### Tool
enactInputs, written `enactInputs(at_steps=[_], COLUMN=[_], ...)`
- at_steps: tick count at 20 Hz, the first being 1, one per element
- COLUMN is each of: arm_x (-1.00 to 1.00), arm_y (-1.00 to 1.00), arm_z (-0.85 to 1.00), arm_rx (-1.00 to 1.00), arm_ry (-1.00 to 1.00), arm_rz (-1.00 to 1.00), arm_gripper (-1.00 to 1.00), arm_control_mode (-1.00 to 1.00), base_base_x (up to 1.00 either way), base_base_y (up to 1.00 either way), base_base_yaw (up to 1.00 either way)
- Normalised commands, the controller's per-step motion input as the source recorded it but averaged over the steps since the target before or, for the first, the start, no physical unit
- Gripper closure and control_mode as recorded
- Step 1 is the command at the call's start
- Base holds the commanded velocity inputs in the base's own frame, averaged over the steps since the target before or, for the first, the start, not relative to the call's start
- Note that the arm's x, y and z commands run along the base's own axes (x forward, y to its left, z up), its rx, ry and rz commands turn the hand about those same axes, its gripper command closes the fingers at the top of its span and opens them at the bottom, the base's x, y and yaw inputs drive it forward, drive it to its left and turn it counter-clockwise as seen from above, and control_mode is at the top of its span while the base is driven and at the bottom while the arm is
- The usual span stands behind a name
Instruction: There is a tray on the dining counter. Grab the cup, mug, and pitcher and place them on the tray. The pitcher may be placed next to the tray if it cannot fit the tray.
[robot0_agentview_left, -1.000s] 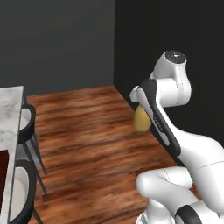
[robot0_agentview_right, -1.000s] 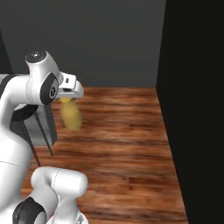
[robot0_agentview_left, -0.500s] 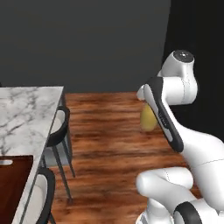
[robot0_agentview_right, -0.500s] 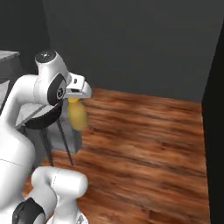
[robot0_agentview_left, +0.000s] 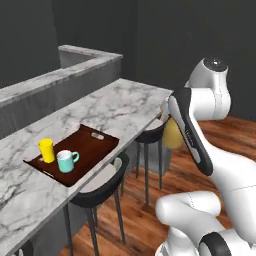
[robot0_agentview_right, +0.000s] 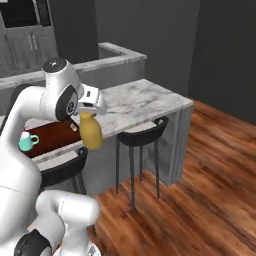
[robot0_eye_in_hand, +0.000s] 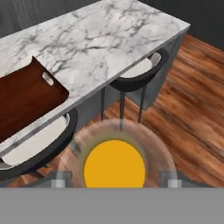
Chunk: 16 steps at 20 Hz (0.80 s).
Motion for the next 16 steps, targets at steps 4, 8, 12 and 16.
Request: enactInputs(at_steps=[4,8,12,16], arm_x=[0.00,0.00,0.00,0.00], arm_y=[0.00,0.00,0.00,0.00], arm_z=[0.00,0.00,0.00,0.00], arm_rx=[0.00,0.00,0.00,0.00], arm_ry=[0.00,0.00,0.00,0.00], arm_rz=[0.00,0.00,0.00,0.00], arm_gripper=[1.00,1.00,1.00,1.00], arm_control_mode=[1.00,1.00,1.00,1.00], base_base_x=[0.38,0.33,0.39,0.31], base_base_y=[-0.09,-0.58,-0.64,-0.11], base_base_yaw=[0.92,0.70,0.33,0.00])
